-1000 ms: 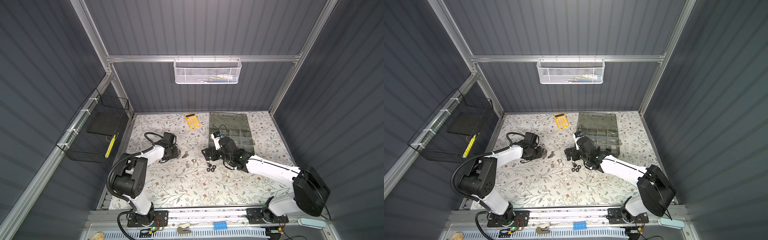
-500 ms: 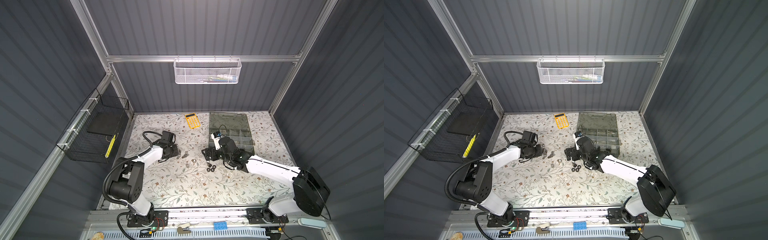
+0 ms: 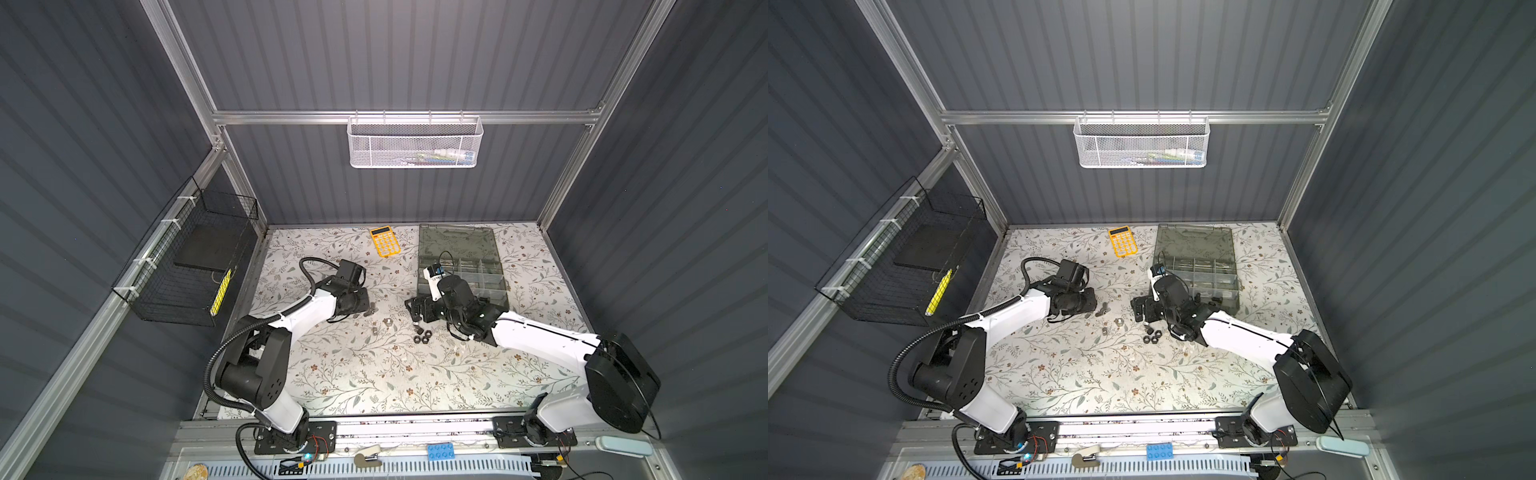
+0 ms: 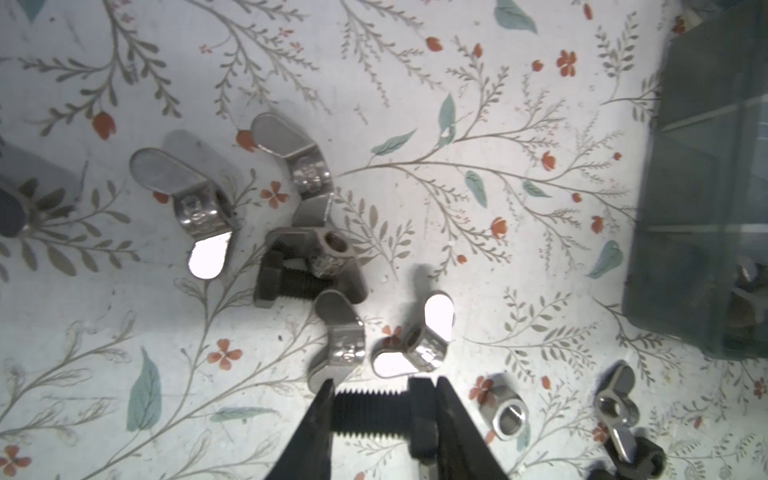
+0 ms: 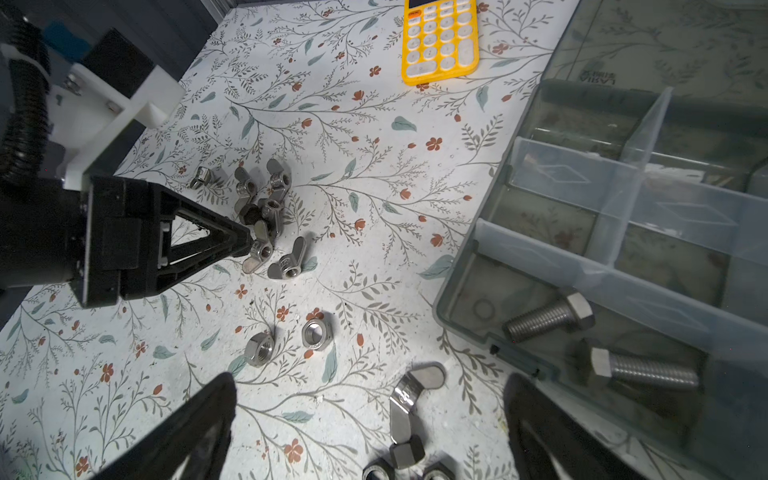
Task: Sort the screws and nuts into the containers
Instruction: 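Carry the black bolt over the box with the left gripper while the right gripper follows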
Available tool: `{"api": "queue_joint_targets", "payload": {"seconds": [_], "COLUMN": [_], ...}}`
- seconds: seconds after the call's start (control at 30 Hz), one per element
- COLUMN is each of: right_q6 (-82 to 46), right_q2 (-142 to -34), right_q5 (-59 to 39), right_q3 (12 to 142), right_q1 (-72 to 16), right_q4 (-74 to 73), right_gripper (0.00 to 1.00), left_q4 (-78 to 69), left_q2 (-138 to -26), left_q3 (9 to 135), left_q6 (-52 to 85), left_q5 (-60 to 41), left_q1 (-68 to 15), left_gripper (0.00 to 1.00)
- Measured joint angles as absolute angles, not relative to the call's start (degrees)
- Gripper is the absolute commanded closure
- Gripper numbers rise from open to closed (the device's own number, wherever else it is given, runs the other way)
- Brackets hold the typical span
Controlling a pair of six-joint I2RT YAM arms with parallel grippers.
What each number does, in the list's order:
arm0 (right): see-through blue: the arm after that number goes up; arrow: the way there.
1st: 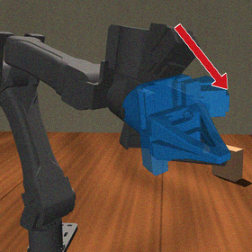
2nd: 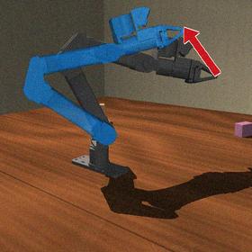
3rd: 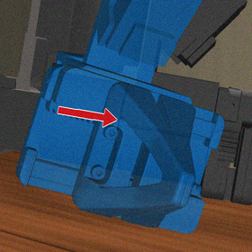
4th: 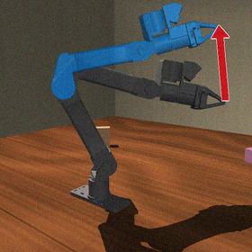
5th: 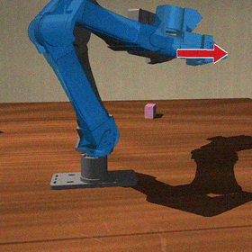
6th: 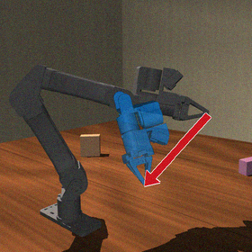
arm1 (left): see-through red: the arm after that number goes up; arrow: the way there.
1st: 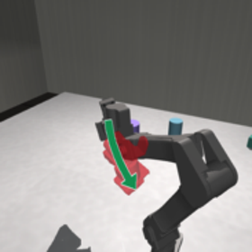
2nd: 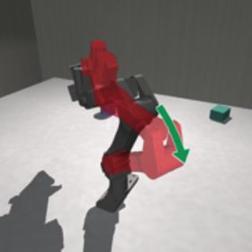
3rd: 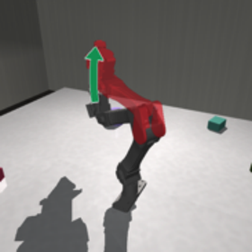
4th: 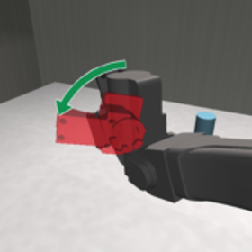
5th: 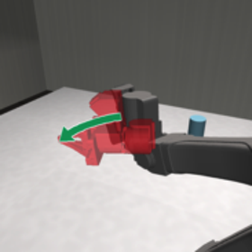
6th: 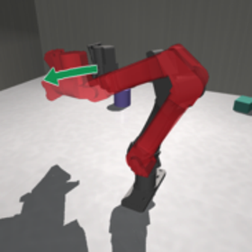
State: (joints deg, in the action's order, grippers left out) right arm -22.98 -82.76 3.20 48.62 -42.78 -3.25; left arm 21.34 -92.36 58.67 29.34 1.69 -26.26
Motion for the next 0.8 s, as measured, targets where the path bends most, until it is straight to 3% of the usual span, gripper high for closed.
{"api": "queue_joint_targets", "payload": {"seconds": [0.8], "right_q6": [-31.1], "right_q2": [-67.2], "right_q5": [0.2], "right_q3": [37.7], "right_q1": [-27.2], "right_q4": [1.3], "right_gripper": [0.01], "left_q4": [20.9], "left_q2": [-100.5], "left_q3": [72.8], "left_q6": [31.3], "left_q5": [1.4], "left_q1": [-38.1], "left_gripper": [0.62]}}
